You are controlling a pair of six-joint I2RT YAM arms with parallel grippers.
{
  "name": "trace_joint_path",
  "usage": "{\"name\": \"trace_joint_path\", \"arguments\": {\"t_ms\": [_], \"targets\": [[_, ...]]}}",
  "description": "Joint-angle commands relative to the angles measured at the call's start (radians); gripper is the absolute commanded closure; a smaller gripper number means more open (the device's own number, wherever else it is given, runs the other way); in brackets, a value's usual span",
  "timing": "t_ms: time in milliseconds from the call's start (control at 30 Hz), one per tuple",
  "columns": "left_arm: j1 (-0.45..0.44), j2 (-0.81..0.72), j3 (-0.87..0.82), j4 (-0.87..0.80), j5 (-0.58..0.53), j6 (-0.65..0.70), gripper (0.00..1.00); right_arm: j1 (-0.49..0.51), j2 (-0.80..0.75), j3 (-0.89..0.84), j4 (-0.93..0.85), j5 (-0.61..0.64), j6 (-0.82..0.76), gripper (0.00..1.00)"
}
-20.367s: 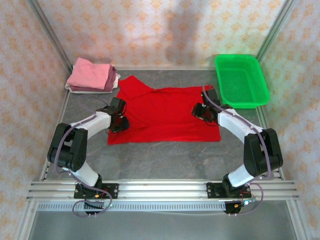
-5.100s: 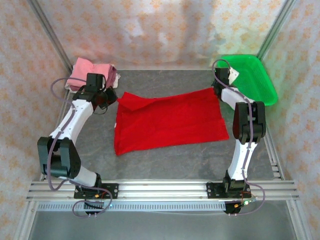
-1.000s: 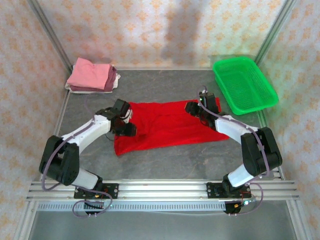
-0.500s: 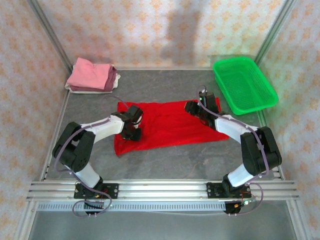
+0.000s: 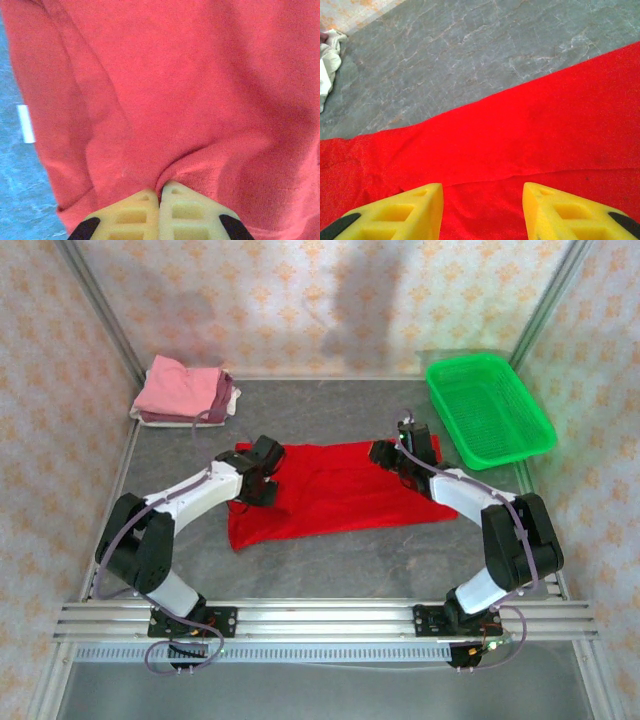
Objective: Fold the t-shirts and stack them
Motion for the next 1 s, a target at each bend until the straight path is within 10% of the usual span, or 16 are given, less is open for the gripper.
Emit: {"name": "trace_joint_path", "arguments": {"t_ms": [0, 267, 433, 533, 967], "targets": [[0.005, -0.044, 0.044, -0.15, -0.09, 0.028, 1.0, 0.004, 0.007, 0.032, -0.003, 0.008, -0.017, 0.54], [0.048, -0.074, -0.032, -0.205, -0.197, -0.002, 1.0, 0.004, -0.007, 0.028, -0.015, 0.011, -0.033, 0.54], [0.049, -0.068, -0.056, -0.147, -0.117, -0.023, 0.56, 0.005, -0.009, 0.054, -0.05, 0.008, -0.037, 0.54], [0.049, -0.135, -0.052, -0.116, -0.077, -0.024, 0.49, 0.004, -0.023, 0.068, -0.094, 0.059, -0.036, 0.53], [0.057, -0.015, 0.098, 0.159, 0.2, -0.015, 0.58, -0.021, 0.19, 0.333, -0.435, 0.247, -0.023, 0.64]]}}
